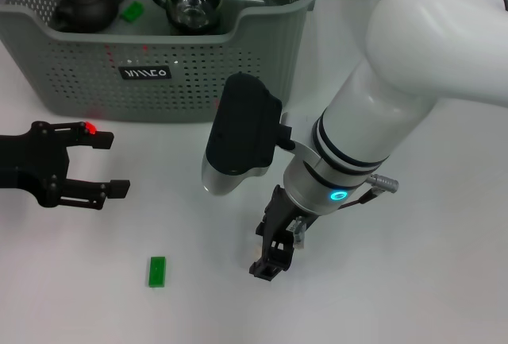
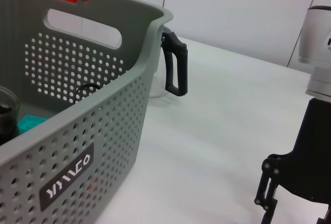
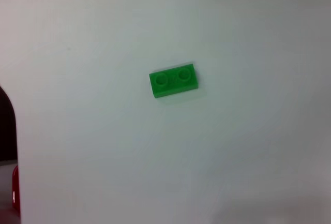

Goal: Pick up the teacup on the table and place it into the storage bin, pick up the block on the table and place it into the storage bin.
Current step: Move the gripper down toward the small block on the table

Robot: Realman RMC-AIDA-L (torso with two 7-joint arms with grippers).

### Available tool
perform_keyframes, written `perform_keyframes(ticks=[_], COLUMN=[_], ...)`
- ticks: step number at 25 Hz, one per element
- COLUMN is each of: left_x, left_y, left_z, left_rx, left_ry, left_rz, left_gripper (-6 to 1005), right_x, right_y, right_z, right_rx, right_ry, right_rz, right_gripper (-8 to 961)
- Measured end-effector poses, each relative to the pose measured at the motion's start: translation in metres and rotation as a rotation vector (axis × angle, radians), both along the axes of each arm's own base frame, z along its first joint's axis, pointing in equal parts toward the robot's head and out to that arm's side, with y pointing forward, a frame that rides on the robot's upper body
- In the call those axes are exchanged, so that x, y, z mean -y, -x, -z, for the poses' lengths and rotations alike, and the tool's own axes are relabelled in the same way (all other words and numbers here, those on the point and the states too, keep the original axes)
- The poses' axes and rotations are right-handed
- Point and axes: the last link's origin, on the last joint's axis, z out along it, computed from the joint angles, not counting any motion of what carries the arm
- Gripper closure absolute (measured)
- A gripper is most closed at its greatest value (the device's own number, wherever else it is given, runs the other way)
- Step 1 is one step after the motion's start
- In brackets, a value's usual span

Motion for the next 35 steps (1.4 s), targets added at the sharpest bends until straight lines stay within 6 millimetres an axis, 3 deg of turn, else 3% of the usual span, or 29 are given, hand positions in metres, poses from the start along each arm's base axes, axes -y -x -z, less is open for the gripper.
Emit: perform_keyframes(ticks=[12, 18, 31, 35], left_x=[-0.0005, -0.0005, -0.0001, -0.0003], left_y=[0.0016, 0.0015, 0.0013, 0.0011], left_z=[0.0, 0.0001, -0.0008, -0.0008], left_rx=[-0.006, -0.007, -0.004, -0.004], left_ry=[-0.011, -0.011, -0.011, -0.011], left_rz=[0.003, 0.006, 0.008, 0.008], left_gripper=[123, 123, 122, 122], right_x=[0.0012, 0.0015, -0.0001, -0.0001], right_y=[-0.001, -0.0004, -0.0006, 0.0004], right_z=[0.0009, 0.0012, -0.0007, -0.001], right_rx=[0.014, 0.017, 0.022, 0.022], right_ry=[0.0, -0.003, -0.007, -0.005], right_rz=[0.023, 0.029, 0.023, 0.019], right_gripper=[549, 702, 677, 600])
